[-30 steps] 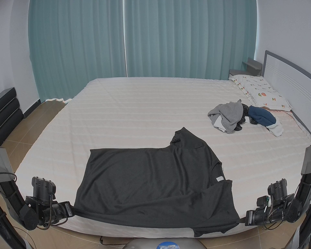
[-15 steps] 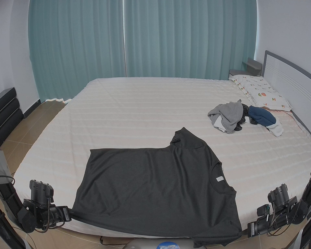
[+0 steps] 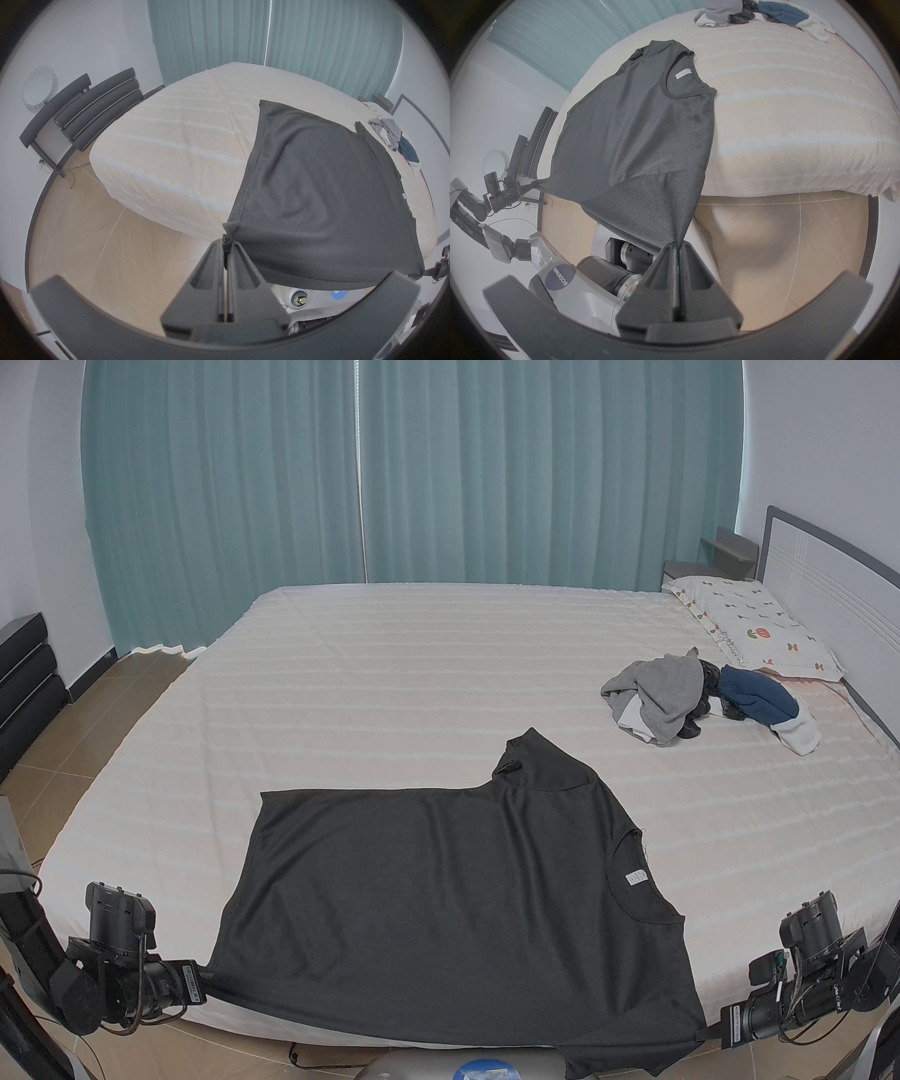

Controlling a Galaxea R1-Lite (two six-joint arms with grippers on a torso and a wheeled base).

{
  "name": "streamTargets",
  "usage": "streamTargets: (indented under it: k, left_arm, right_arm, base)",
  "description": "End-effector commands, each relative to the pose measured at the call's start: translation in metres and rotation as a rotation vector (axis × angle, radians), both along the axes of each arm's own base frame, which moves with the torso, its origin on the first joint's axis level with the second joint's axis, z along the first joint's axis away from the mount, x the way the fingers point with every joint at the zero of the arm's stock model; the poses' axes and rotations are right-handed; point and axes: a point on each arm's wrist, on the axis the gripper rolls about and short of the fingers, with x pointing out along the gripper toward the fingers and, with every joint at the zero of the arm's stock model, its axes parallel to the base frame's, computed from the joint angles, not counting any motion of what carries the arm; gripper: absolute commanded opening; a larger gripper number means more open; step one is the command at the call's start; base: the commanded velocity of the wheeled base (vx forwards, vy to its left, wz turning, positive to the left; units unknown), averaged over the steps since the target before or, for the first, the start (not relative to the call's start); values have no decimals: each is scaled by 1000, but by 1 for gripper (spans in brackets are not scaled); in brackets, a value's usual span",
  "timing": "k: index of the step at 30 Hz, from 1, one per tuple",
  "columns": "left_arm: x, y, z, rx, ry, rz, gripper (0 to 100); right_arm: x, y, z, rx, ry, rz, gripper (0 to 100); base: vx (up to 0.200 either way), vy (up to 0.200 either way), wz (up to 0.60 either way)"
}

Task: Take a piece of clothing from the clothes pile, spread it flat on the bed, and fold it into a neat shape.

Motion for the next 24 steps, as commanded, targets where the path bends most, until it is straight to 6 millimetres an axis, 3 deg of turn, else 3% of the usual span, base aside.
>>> streamTargets:
  k: [1, 16, 24]
  left_arm:
    - [-6, -5, -4, 5, 50, -35, 0]
    - [-17, -10, -8, 60, 165, -135, 0]
    - [-10, -10, -4, 55, 105, -123, 0]
  right_arm:
    - [-8, -2, 5, 0, -9, 2, 0]
    - [-10, -3, 5, -8, -3, 9, 0]
    - [-2, -1, 11, 10, -60, 1, 0]
  base:
    - [0, 0, 0]
    - [0, 0, 0]
    - [0, 0, 0]
